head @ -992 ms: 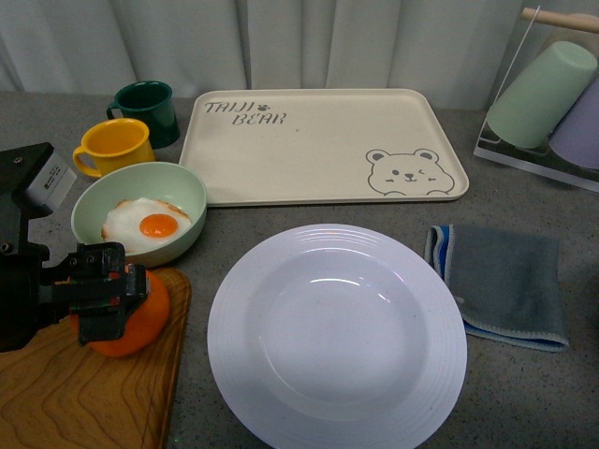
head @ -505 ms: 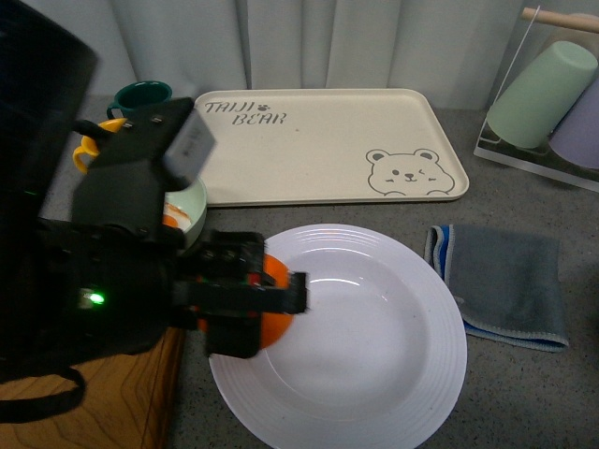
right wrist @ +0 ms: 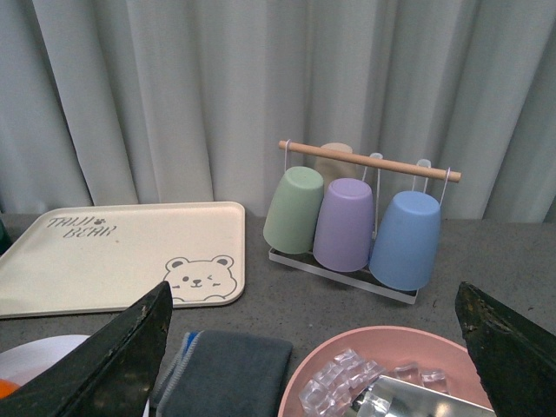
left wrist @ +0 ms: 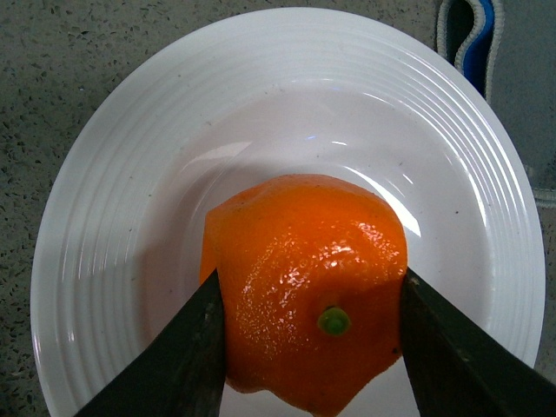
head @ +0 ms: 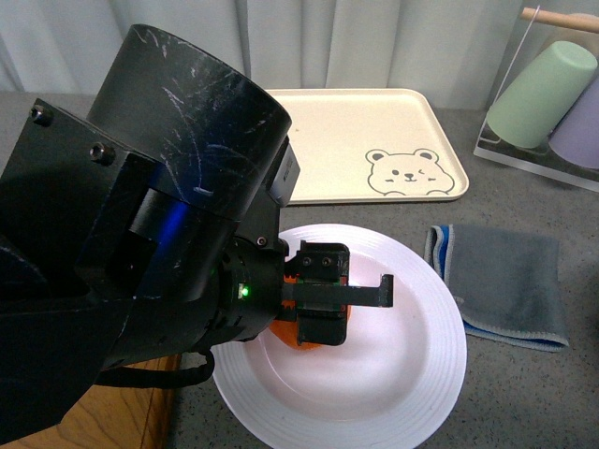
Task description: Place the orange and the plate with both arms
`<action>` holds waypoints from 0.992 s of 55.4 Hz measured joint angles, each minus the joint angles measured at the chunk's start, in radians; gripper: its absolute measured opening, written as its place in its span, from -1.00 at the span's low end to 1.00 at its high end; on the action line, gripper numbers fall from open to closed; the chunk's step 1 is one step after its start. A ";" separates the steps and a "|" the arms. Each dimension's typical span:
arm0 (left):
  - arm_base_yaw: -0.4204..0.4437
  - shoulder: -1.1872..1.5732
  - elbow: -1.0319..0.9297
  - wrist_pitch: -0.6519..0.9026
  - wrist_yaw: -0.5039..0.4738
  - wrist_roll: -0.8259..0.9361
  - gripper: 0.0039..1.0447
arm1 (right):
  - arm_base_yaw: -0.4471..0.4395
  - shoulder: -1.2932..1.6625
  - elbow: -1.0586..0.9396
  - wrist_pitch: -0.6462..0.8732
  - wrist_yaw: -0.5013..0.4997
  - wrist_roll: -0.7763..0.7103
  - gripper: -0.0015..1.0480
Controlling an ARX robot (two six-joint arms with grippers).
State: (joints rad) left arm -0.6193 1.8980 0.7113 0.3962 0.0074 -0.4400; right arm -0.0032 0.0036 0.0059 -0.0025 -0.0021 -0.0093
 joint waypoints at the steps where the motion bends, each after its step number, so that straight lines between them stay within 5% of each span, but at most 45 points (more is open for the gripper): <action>1: 0.000 0.003 0.001 0.000 0.002 -0.004 -0.07 | 0.000 0.000 0.000 0.000 0.000 0.000 0.82; 17: 0.014 -0.015 -0.011 -0.016 0.025 -0.019 0.88 | 0.000 0.000 0.000 0.000 0.000 0.000 0.82; 28: 0.048 -0.107 -0.060 0.014 -0.062 -0.011 0.87 | 0.000 0.000 0.000 0.000 0.000 0.000 0.82; 34: 0.068 -0.098 -0.170 0.330 -0.279 0.122 0.55 | 0.000 0.000 0.000 0.000 -0.002 0.000 0.82; 41: 0.130 -0.129 -0.328 0.620 -0.414 0.284 0.16 | 0.000 0.000 0.000 0.000 -0.002 0.000 0.82; 48: 0.226 -0.283 -0.488 0.916 -0.380 0.380 -0.28 | 0.000 0.000 0.000 0.000 -0.002 0.000 0.82; 55: 0.315 -0.480 -0.601 0.897 -0.307 0.414 -0.80 | 0.000 0.000 0.000 0.000 -0.002 0.000 0.82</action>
State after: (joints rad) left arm -0.3046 1.4181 0.1101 1.2930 -0.3000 -0.0257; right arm -0.0032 0.0036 0.0059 -0.0025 -0.0040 -0.0093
